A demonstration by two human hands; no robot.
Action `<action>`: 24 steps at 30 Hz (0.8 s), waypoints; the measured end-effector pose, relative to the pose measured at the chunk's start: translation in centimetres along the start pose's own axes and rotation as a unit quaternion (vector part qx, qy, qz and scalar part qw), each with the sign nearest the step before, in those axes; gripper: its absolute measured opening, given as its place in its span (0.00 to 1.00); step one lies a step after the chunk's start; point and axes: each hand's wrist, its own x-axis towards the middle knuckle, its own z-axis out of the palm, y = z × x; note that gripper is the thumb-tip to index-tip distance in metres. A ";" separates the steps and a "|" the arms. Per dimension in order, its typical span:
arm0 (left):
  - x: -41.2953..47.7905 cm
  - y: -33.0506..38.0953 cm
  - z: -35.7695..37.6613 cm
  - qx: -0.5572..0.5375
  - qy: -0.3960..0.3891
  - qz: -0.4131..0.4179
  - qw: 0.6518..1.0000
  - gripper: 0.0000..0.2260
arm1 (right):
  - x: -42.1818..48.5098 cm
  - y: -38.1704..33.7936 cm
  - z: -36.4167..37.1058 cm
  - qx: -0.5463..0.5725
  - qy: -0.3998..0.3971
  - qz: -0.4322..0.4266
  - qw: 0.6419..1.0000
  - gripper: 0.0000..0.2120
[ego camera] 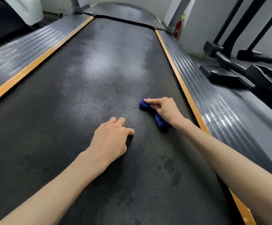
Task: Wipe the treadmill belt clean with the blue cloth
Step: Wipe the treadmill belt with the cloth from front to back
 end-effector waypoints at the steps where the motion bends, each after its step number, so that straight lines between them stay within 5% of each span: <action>1: 0.0 0.1 -0.1 0.001 -0.001 -0.006 1.000 0.19 | 0.7 0.9 -0.4 0.001 0.023 0.027 0.999 0.13; 5: -0.1 0.5 -0.1 0.006 -0.008 -0.018 1.000 0.19 | 4.6 3.0 -1.2 -0.028 0.081 0.173 0.981 0.17; 9: 0.0 0.3 0.0 0.019 -0.011 -0.026 0.999 0.18 | 2.2 0.5 -0.7 -0.098 0.033 0.062 0.993 0.16; 12: -0.2 0.3 -0.2 0.024 -0.016 -0.021 0.999 0.18 | -2.4 0.7 -1.6 -0.029 0.006 -0.012 1.000 0.15; 17: -0.8 0.4 0.0 0.037 -0.009 -0.019 0.999 0.19 | -2.4 3.8 -2.9 -0.044 0.077 0.141 0.986 0.16; 24: -0.8 0.3 0.0 0.006 -0.016 -0.037 0.999 0.20 | -9.1 0.0 -3.8 -0.126 0.015 0.131 0.983 0.15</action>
